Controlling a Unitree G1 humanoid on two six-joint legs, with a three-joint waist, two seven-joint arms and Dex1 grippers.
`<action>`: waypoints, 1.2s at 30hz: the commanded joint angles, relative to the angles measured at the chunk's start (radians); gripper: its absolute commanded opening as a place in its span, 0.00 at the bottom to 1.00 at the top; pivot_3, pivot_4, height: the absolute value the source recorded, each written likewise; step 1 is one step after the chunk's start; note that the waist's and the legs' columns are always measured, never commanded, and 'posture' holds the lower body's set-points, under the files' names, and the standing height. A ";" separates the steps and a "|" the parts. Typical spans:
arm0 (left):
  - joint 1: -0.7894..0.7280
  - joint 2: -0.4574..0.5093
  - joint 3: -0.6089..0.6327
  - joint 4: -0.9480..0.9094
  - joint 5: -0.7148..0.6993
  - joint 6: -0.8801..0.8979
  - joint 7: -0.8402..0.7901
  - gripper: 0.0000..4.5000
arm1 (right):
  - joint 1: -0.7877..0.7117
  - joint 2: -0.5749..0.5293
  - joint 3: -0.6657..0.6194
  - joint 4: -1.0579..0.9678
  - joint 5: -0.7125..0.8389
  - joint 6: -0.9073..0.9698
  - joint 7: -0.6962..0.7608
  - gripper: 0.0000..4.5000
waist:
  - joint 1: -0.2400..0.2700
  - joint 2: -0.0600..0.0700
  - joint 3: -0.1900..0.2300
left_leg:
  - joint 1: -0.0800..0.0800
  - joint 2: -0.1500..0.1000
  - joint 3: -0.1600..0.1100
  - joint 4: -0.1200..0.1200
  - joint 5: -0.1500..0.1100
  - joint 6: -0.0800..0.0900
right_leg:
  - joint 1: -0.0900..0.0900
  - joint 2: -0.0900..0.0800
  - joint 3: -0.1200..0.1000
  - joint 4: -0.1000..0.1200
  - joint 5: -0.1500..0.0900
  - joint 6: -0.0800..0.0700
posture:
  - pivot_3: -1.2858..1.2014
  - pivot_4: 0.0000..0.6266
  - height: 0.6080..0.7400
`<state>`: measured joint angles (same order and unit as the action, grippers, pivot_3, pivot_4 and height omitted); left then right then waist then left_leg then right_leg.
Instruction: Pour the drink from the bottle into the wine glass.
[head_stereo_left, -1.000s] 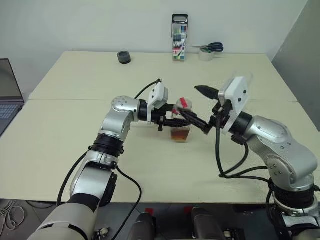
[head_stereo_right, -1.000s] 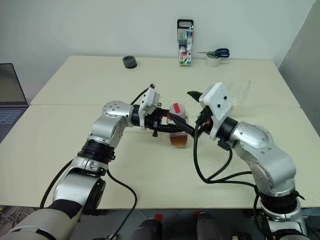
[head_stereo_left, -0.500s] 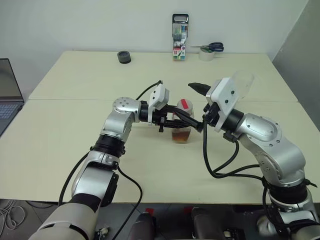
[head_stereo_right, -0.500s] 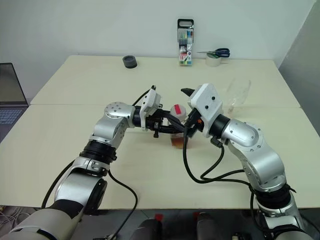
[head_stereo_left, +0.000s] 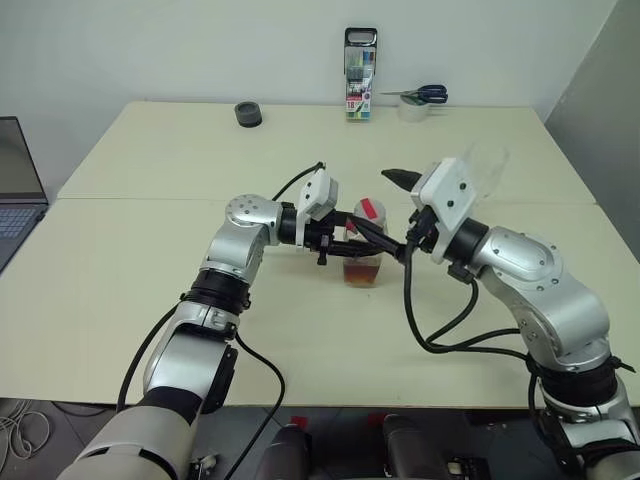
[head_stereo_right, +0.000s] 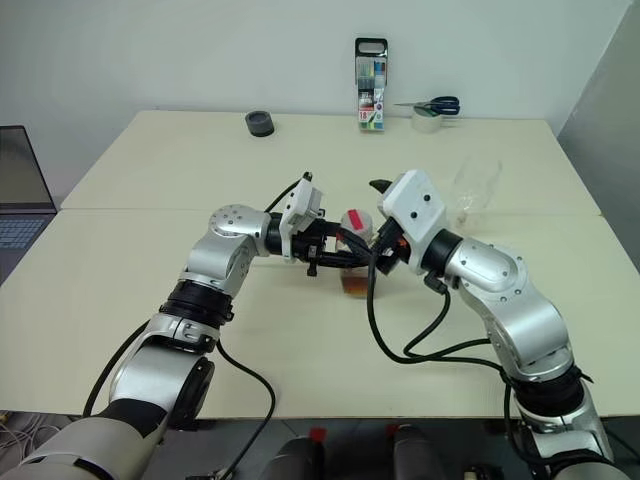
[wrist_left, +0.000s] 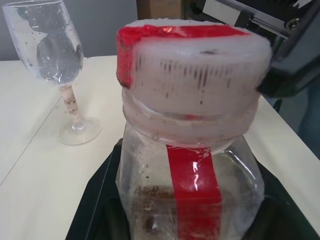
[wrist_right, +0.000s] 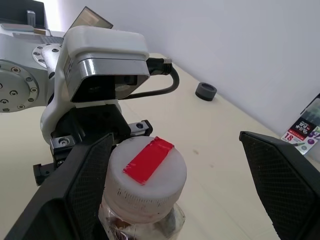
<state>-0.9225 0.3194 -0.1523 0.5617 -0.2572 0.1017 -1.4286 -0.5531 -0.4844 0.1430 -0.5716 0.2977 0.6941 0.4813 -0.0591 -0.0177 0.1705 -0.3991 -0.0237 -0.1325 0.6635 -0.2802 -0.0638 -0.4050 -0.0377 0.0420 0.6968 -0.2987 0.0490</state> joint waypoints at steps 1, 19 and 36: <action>-0.033 0.003 0.008 -0.014 -0.007 -0.020 -0.012 0.41 | 0.009 -0.020 -0.062 -0.042 0.009 0.016 -0.005 0.96 | 0.000 0.000 0.000 | 0.000 0.000 0.000 0.000 0.000 0.000 | 0.000 0.000 0.000 0.000 0.000 0.000 | 0.52 0.24 1.00; -0.038 0.004 0.008 -0.006 -0.002 -0.028 -0.019 0.41 | 0.033 -0.038 -0.096 -0.068 0.040 0.042 -0.009 0.96 | 0.000 0.000 0.000 | 0.000 0.000 0.000 0.000 0.000 0.000 | 0.000 0.000 0.000 0.000 0.000 0.000 | 0.52 0.24 1.00; -0.039 0.002 0.008 0.003 0.000 -0.038 -0.021 0.41 | 0.046 -0.063 -0.112 -0.097 0.073 0.058 -0.005 0.96 | 0.000 0.000 0.000 | 0.000 0.000 0.000 0.000 0.000 0.000 | 0.000 0.000 0.000 0.000 0.000 0.000 | 0.52 0.24 1.00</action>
<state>-0.9301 0.3197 -0.1523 0.5860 -0.2476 0.0847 -1.4316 -0.5006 -0.5372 0.0755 -0.6415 0.3713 0.7531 0.4836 -0.0587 -0.0177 0.1705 -0.3992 -0.0238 -0.1320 0.6636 -0.2803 -0.0637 -0.4050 -0.0377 0.0420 0.6969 -0.2987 0.0490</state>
